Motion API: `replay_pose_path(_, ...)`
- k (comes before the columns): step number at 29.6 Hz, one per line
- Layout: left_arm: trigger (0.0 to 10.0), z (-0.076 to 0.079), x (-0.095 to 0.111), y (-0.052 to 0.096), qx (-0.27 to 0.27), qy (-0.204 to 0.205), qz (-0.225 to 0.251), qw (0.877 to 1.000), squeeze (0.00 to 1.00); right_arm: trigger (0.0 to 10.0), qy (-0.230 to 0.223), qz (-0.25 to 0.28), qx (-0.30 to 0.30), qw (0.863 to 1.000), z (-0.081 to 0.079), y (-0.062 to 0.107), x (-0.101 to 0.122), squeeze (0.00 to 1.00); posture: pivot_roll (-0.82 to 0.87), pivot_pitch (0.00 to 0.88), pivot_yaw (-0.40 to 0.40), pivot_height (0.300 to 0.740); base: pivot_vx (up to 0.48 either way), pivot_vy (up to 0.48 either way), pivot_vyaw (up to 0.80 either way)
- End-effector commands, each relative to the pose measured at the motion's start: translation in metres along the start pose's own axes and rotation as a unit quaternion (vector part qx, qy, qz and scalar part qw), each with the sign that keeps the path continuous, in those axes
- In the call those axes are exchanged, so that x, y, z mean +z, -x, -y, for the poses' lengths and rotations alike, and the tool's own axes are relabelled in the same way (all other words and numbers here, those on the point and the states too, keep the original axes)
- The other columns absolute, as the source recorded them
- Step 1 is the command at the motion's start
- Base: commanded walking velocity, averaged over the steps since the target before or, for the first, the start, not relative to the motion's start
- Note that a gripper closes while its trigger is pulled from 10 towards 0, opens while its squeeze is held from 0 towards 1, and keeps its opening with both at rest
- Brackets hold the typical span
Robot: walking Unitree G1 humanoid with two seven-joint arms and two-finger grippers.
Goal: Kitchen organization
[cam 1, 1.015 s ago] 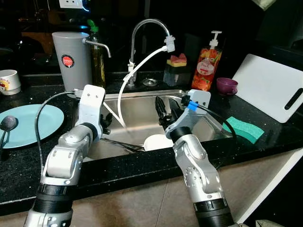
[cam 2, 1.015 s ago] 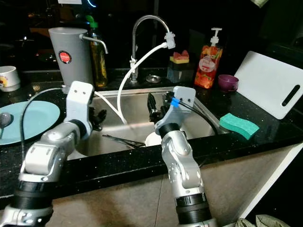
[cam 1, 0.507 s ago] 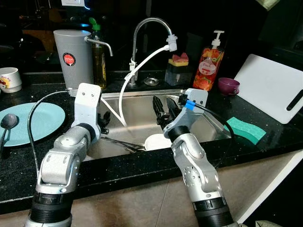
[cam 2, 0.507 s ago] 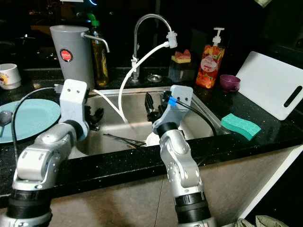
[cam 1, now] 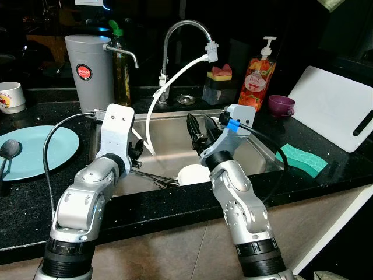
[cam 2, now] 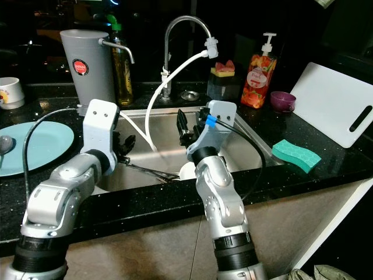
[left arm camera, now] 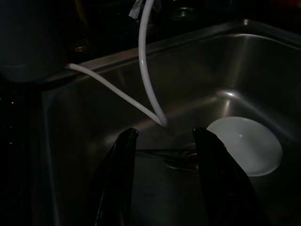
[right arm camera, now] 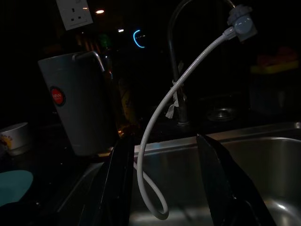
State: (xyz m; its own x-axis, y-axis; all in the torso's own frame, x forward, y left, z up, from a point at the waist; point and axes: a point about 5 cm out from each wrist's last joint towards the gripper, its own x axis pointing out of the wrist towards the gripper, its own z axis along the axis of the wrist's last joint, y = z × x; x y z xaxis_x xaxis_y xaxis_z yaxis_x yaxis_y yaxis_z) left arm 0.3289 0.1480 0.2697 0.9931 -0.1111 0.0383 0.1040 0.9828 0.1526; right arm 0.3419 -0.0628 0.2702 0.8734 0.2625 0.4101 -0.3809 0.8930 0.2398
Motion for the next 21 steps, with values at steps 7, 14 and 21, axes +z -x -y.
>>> replay_pose_path(7, 10.0, 0.012, 0.0, 0.002, -0.011, -0.015, 0.014, 1.0, 0.0, 10.0, -0.008, -0.009, -0.002, 1.0, -0.002, 0.006, -0.006, 0.0, 0.19, 0.063, -0.113, 0.74, 0.0, 0.0, 0.0)
replay_pose_path(14, 10.0, 0.018, 0.001, 0.001, -0.024, -0.016, 0.018, 0.999, 0.0, 10.0, -0.01, -0.006, -0.005, 1.0, -0.002, 0.007, -0.006, 0.0, 0.18, 0.064, -0.095, 0.74, 0.0, 0.0, 0.0)
replay_pose_path(21, 10.0, 0.019, 0.001, 0.0, -0.026, -0.019, 0.018, 0.999, 0.0, 10.0, -0.01, -0.007, -0.009, 1.0, -0.001, 0.009, -0.007, 0.0, 0.18, 0.062, -0.089, 0.74, 0.0, 0.0, 0.0)
